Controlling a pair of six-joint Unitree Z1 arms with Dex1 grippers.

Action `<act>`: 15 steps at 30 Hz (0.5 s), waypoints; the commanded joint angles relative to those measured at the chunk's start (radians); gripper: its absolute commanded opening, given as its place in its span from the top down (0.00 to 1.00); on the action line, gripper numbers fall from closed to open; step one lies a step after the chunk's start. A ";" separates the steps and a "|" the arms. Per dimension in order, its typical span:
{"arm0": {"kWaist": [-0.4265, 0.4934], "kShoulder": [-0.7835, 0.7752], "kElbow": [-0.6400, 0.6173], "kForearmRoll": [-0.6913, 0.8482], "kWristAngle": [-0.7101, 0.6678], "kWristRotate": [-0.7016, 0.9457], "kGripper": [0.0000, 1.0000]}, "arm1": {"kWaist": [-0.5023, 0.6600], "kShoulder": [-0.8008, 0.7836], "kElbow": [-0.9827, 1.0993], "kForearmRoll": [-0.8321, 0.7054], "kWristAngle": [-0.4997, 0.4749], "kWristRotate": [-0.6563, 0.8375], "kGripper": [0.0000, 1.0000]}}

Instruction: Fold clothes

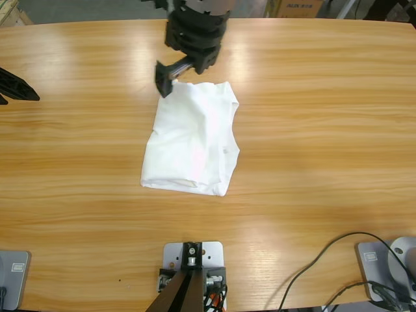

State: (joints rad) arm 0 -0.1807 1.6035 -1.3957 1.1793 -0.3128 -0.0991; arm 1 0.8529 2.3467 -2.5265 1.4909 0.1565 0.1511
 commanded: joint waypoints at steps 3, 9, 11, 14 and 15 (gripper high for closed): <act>0.012 -0.022 0.026 0.005 -0.011 0.013 0.00 | 0.008 0.242 -0.192 0.117 0.130 -0.079 0.00; 0.014 -0.024 0.033 0.005 -0.011 0.013 0.00 | 0.007 0.288 -0.193 0.117 0.154 -0.087 0.00; 0.013 -0.028 0.040 0.005 -0.011 0.013 0.00 | 0.005 0.312 -0.193 0.117 0.160 -0.101 0.00; 0.012 -0.034 0.047 0.005 -0.011 0.015 0.00 | -0.016 0.331 -0.193 0.117 0.157 -0.122 0.00; 0.012 -0.036 0.048 0.005 -0.011 0.015 0.00 | -0.027 0.336 -0.193 0.117 0.157 -0.128 0.00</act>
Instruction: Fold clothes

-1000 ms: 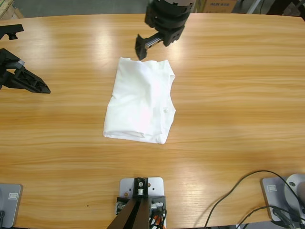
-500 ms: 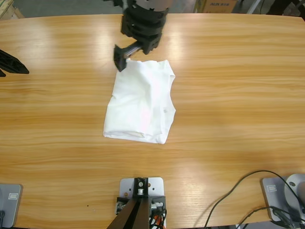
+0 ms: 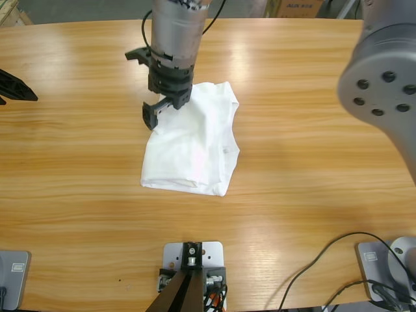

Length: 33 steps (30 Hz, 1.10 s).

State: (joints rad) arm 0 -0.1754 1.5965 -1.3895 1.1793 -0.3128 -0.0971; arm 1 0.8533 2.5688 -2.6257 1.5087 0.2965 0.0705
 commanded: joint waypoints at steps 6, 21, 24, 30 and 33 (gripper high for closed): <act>0.002 -0.043 0.053 0.005 -0.011 0.013 0.00 | -0.085 0.116 -0.092 0.099 -0.015 -0.058 0.00; -0.002 -0.069 0.076 0.005 -0.011 0.014 0.00 | -0.096 0.133 -0.027 0.096 -0.158 0.007 0.00; -0.001 -0.075 0.077 0.005 -0.011 0.014 0.00 | -0.114 0.079 0.004 0.097 -0.266 0.063 0.00; -0.007 -0.081 0.079 0.004 -0.012 0.014 0.00 | -0.111 -0.063 0.031 0.100 -0.288 0.056 0.00; -0.007 -0.092 0.081 0.005 -0.013 0.013 0.00 | -0.070 -0.130 0.100 0.101 -0.276 0.051 0.00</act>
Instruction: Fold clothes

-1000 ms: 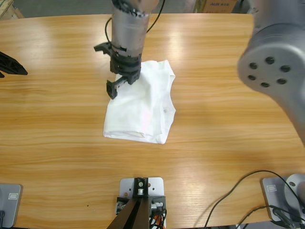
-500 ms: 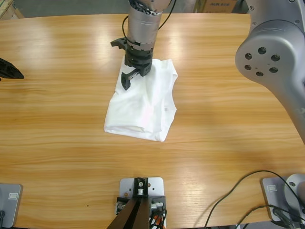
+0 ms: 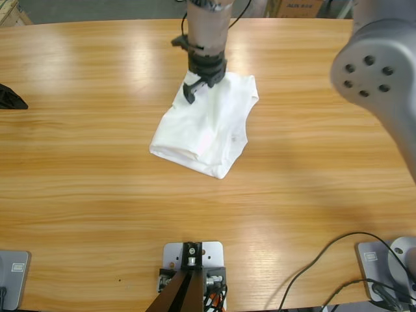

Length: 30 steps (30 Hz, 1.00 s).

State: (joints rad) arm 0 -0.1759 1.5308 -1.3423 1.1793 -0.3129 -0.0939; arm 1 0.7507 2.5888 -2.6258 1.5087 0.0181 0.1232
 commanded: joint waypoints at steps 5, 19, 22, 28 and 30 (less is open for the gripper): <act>-0.008 -0.047 0.034 0.005 -0.017 0.010 0.00 | 0.153 -0.203 0.339 0.073 -0.003 0.030 0.00; -0.010 -0.070 0.065 0.003 -0.017 0.010 0.00 | 0.225 -0.304 0.442 -0.032 -0.035 0.093 1.00; -0.010 -0.068 0.068 0.003 -0.017 0.010 0.00 | 0.220 -0.321 0.389 0.001 -0.043 0.095 1.00; -0.010 -0.064 0.077 0.003 -0.017 0.010 0.00 | 0.216 -0.279 0.317 0.027 0.013 0.095 1.00; -0.010 -0.062 0.080 0.001 -0.017 0.010 0.00 | 0.216 -0.235 0.314 0.021 0.030 0.095 1.00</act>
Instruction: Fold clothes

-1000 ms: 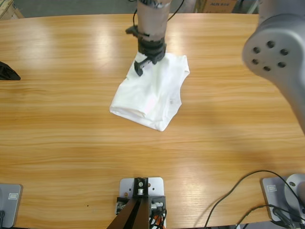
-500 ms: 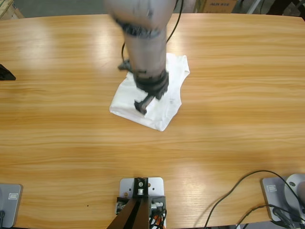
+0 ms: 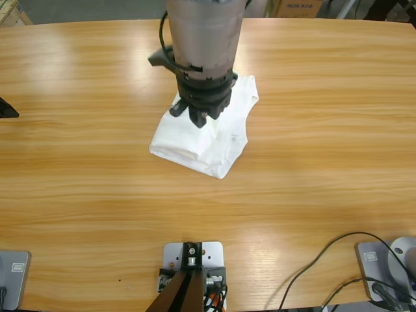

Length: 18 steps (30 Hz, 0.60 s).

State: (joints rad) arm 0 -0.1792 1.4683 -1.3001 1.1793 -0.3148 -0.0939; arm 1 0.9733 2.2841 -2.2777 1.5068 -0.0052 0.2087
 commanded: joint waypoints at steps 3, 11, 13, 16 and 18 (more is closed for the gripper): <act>-0.014 0.004 0.045 -0.001 -0.015 0.010 0.00 | -0.007 0.142 -0.064 0.015 0.079 0.004 1.00; -0.014 0.010 0.049 -0.005 -0.015 0.010 0.00 | -0.007 0.257 -0.110 0.013 0.137 0.007 1.00; -0.014 0.010 0.050 -0.006 -0.015 0.010 0.00 | -0.007 0.261 -0.067 0.000 0.139 0.013 1.00; -0.014 0.010 0.050 -0.006 -0.014 0.010 0.00 | -0.006 0.248 0.018 -0.044 0.143 0.025 1.00; -0.014 0.012 0.049 -0.007 -0.015 0.010 0.00 | -0.006 0.243 0.063 -0.066 0.149 0.032 1.00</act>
State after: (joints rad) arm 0 -0.1848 1.4683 -1.2842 1.1792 -0.3148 -0.0939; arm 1 0.9729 2.4798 -2.3496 1.4990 0.1182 0.2149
